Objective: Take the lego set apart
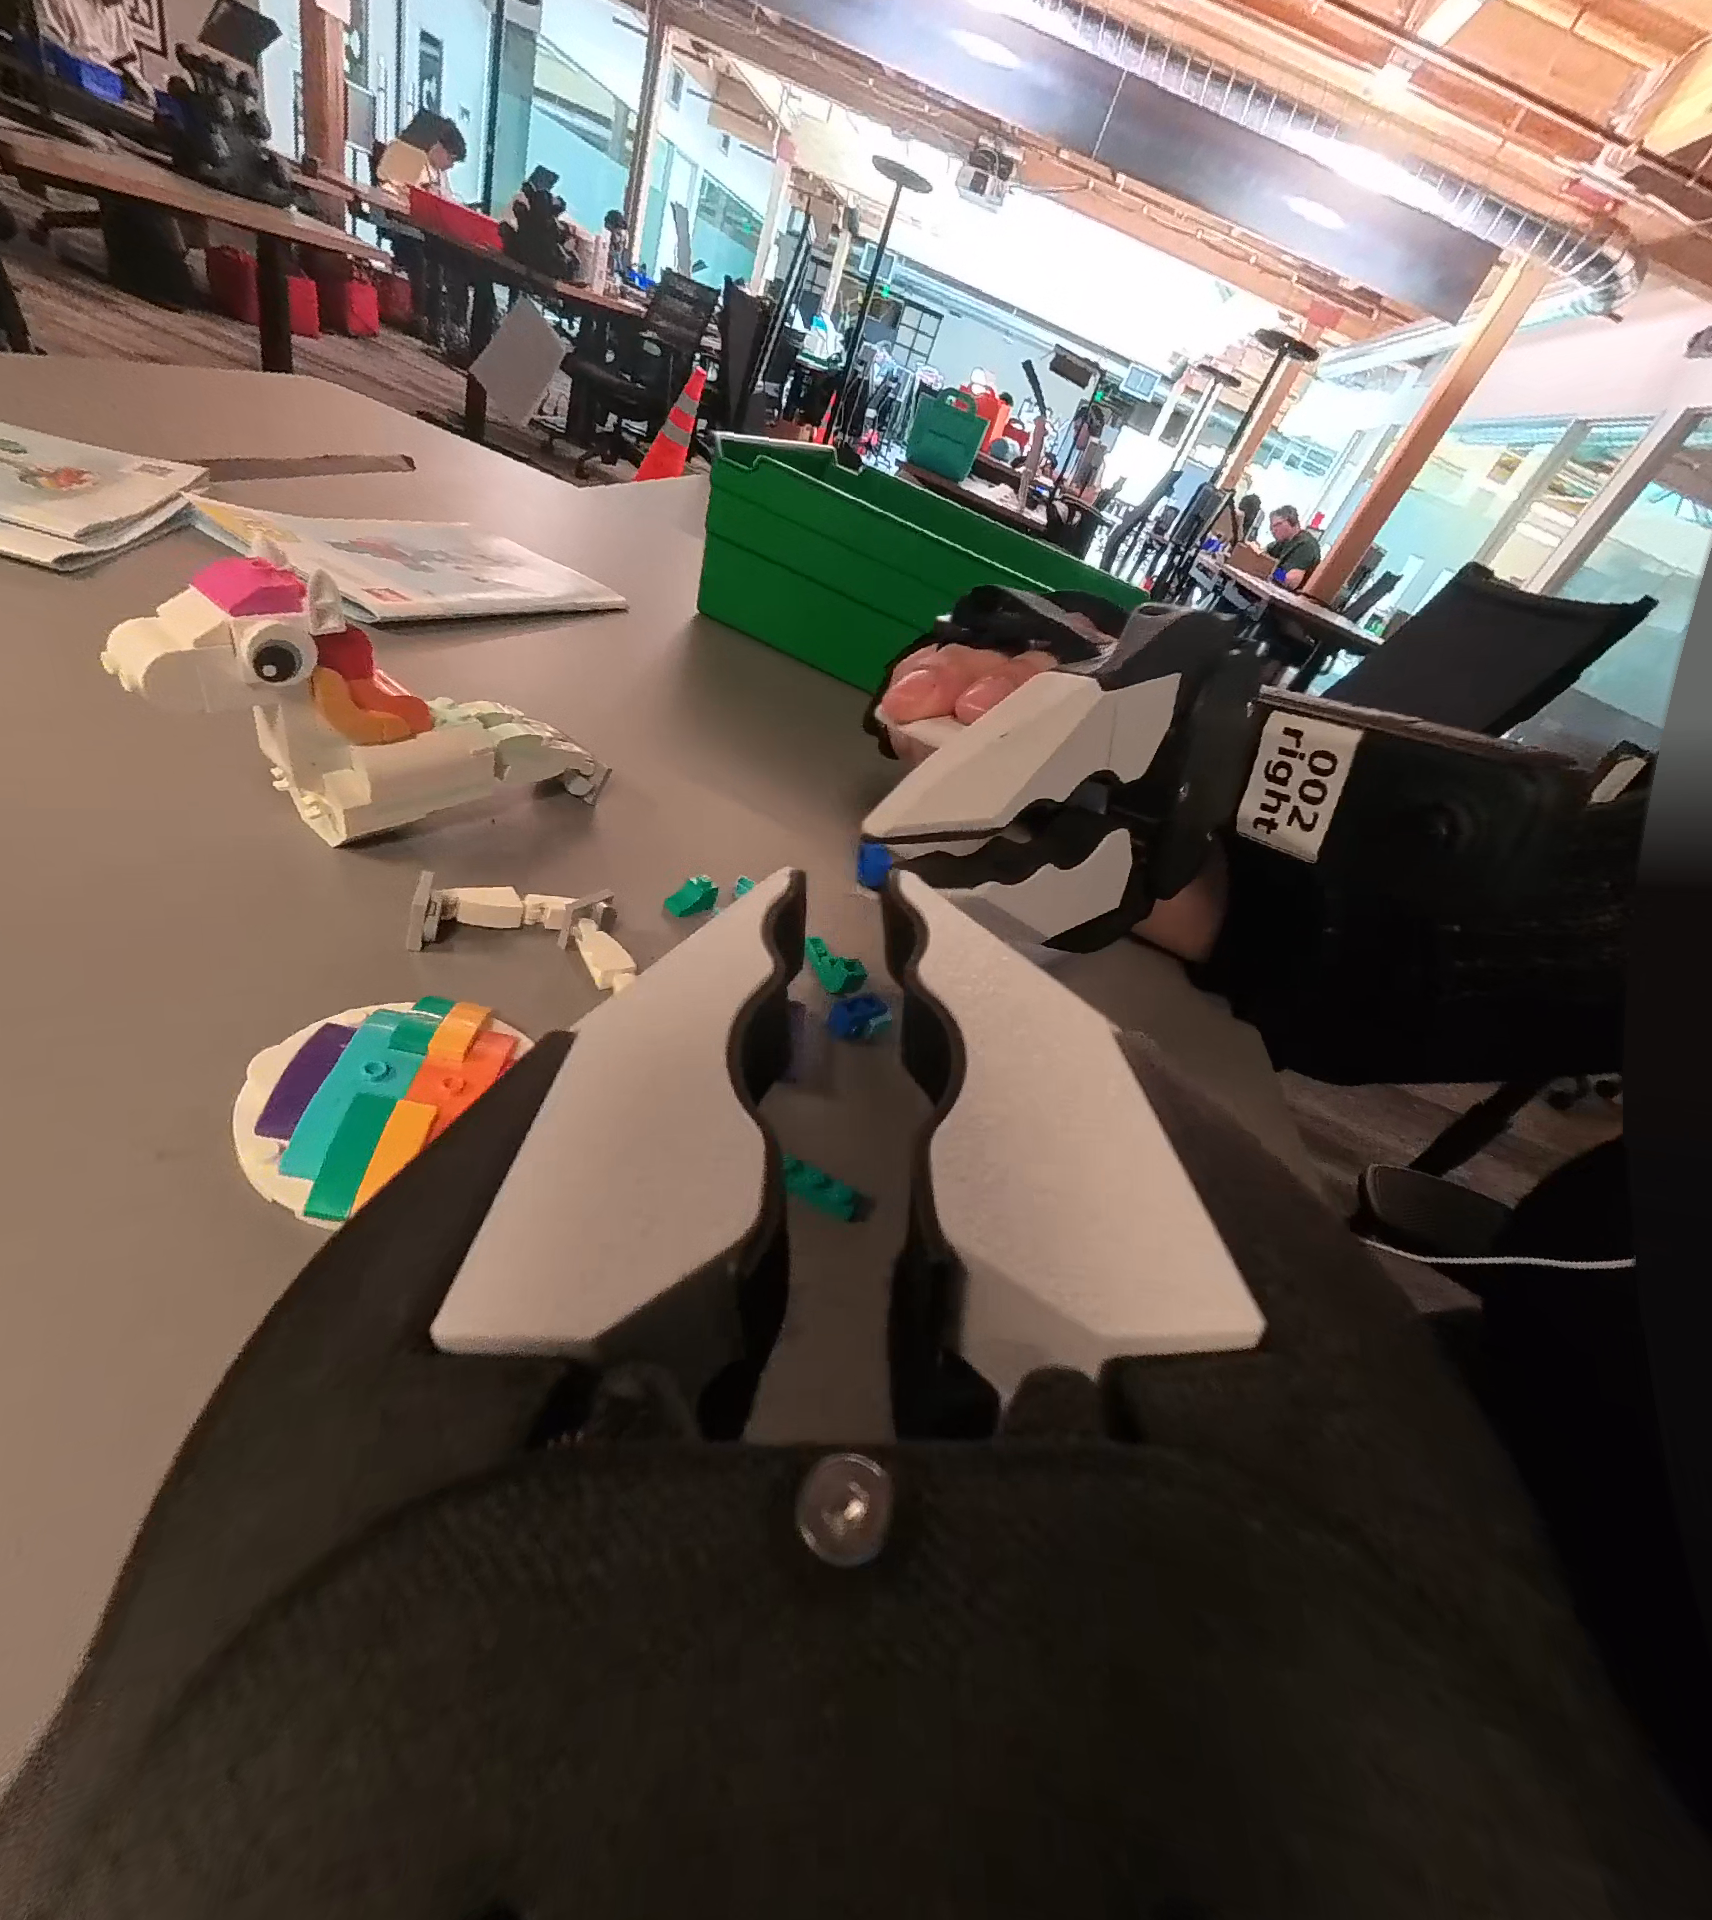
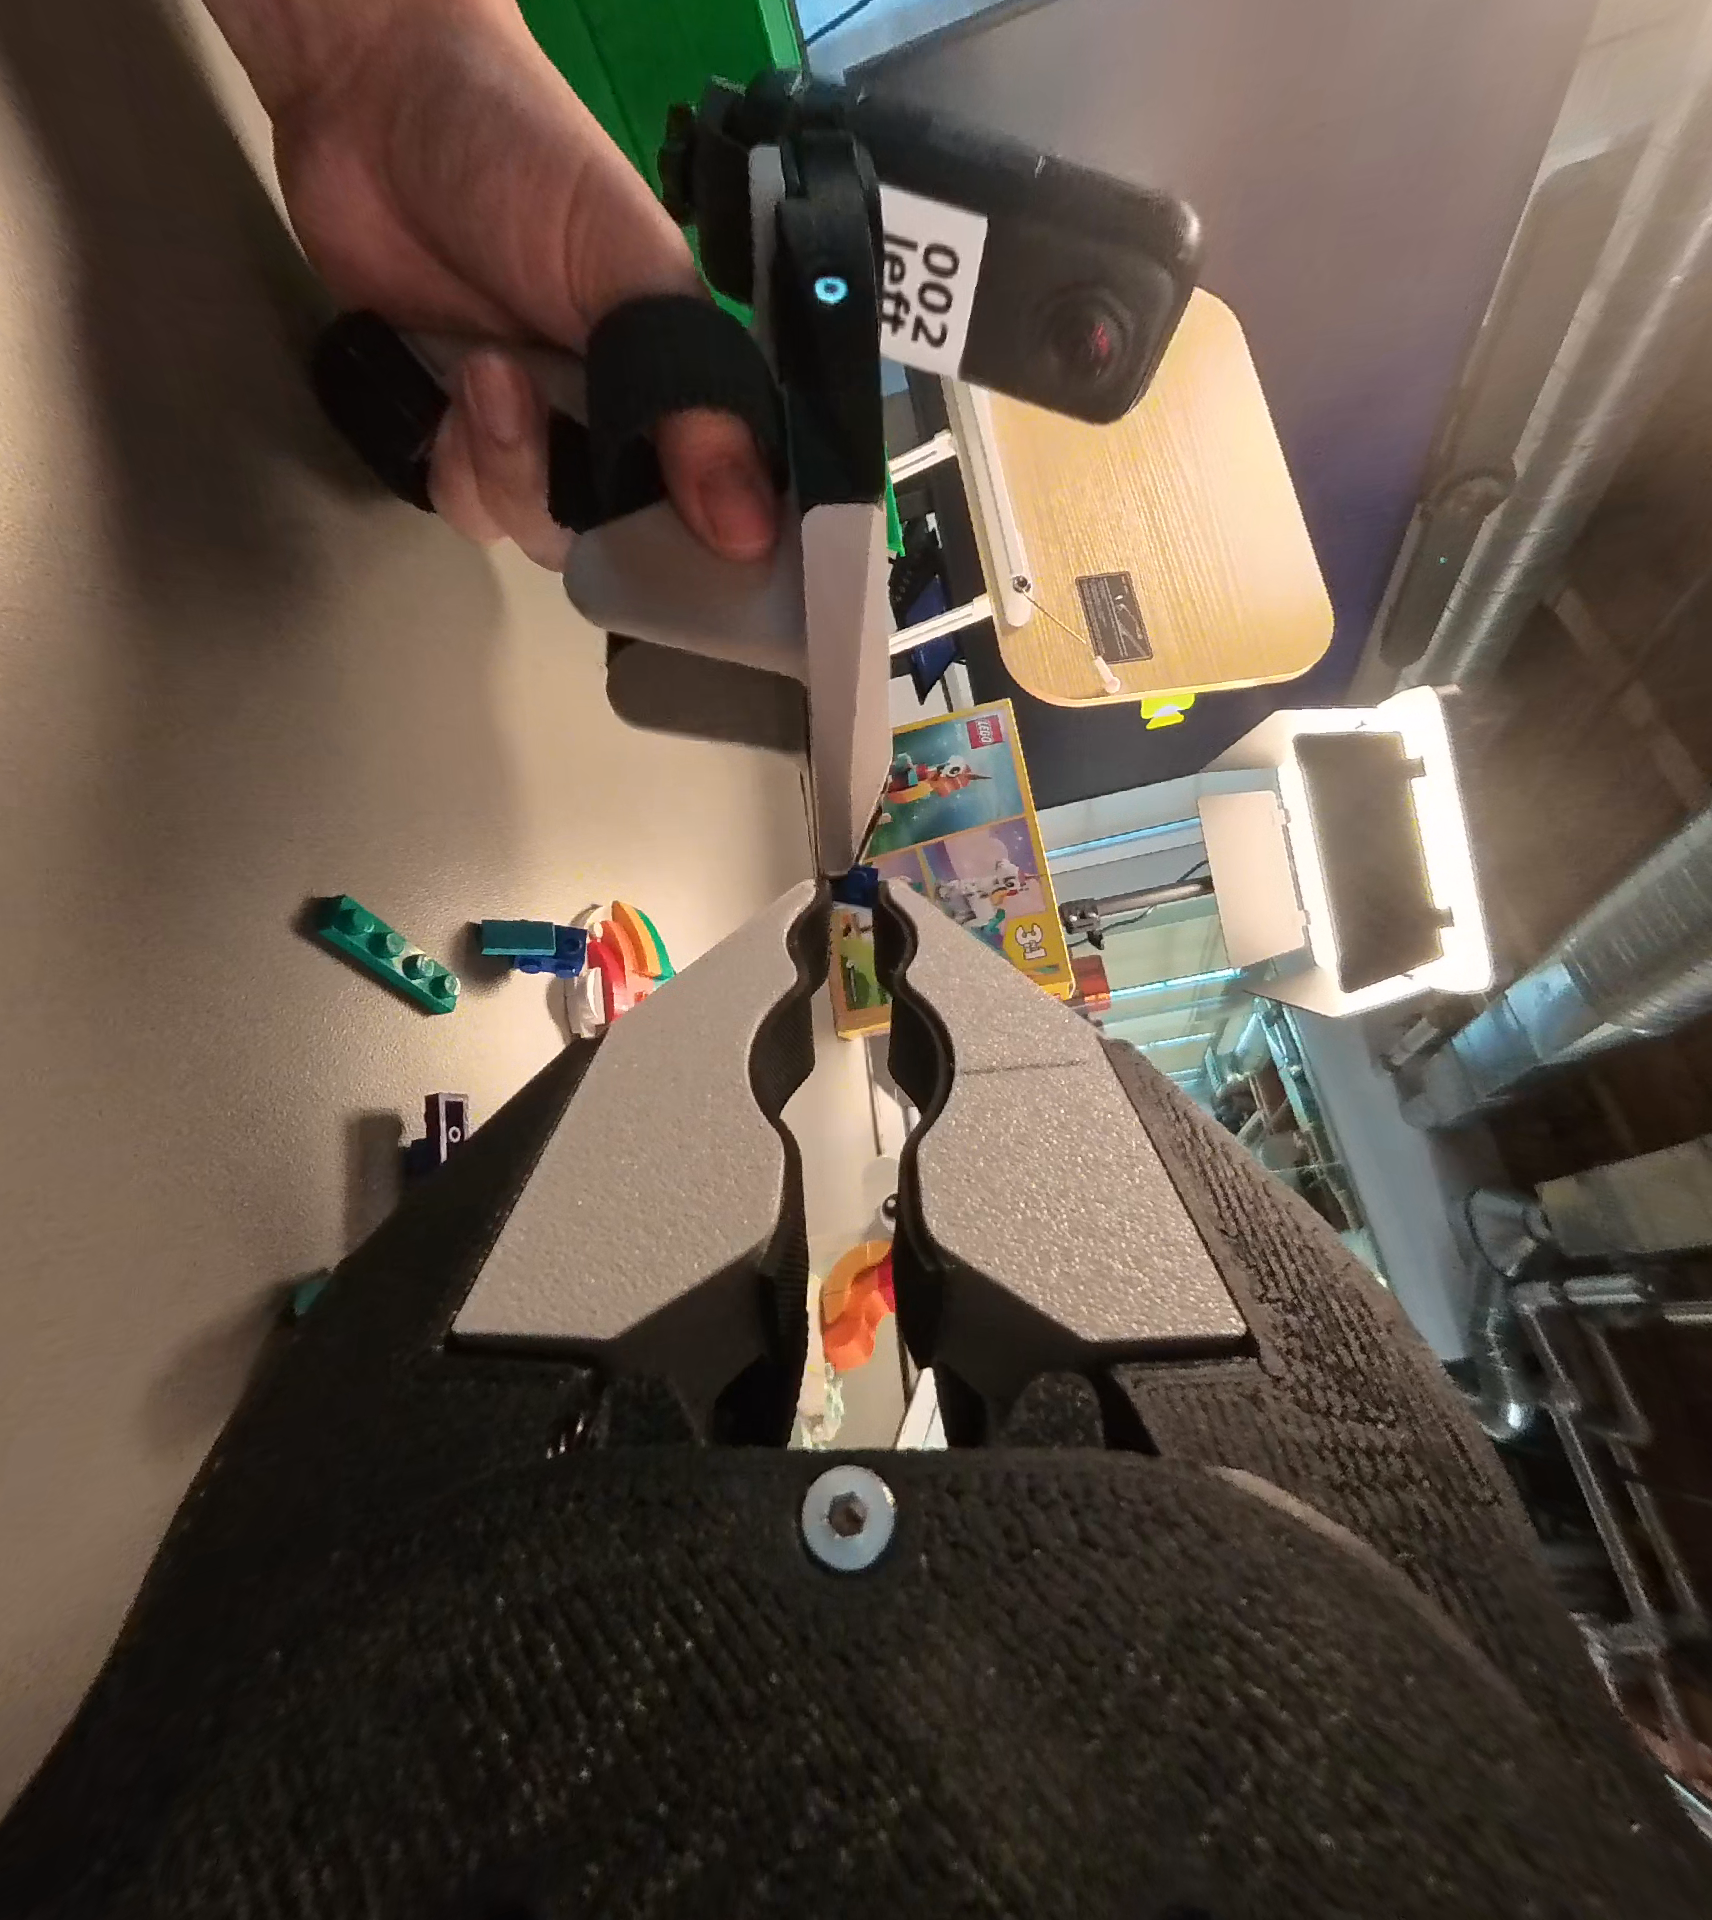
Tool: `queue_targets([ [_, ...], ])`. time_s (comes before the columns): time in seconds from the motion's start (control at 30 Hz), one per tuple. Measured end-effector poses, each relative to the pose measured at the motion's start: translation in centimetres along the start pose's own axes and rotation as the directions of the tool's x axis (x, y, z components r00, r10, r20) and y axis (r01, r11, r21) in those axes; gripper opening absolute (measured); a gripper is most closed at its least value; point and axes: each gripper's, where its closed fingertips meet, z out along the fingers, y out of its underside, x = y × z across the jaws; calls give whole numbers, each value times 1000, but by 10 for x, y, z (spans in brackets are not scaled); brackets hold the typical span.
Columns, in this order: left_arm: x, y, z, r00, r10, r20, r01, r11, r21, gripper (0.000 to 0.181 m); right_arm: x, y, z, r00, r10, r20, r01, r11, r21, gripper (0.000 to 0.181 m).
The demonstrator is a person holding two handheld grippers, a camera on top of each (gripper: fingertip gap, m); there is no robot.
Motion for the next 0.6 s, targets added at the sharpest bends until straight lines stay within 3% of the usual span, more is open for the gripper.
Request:
queue_targets([
  [0.03, 0, 0, 0, 1000, -7, -2, 7, 1000, 2, 16, 0, 0, 0, 1000, 1, 0, -1, 1000, 2, 6],
  [0.1, 1, -3, -1, 1000, -22, -22, 22, 999, 25, 27, -1, 0, 0, 1000, -2, 8, 2, 1000, -1, 6],
  [0.5, 1, -2, 0, 1000, -4, -10, 5, 1000, 13, 21, 0, -3, 0, 1000, 2, -6, -2, 1000, 4, 5],
  [0.6, 3, -1, 0, 999, 36, -2, -36, 999, 9, 4, -1, 0, 1, 1000, 2, -1, -2, 1000, -11, 6],
])
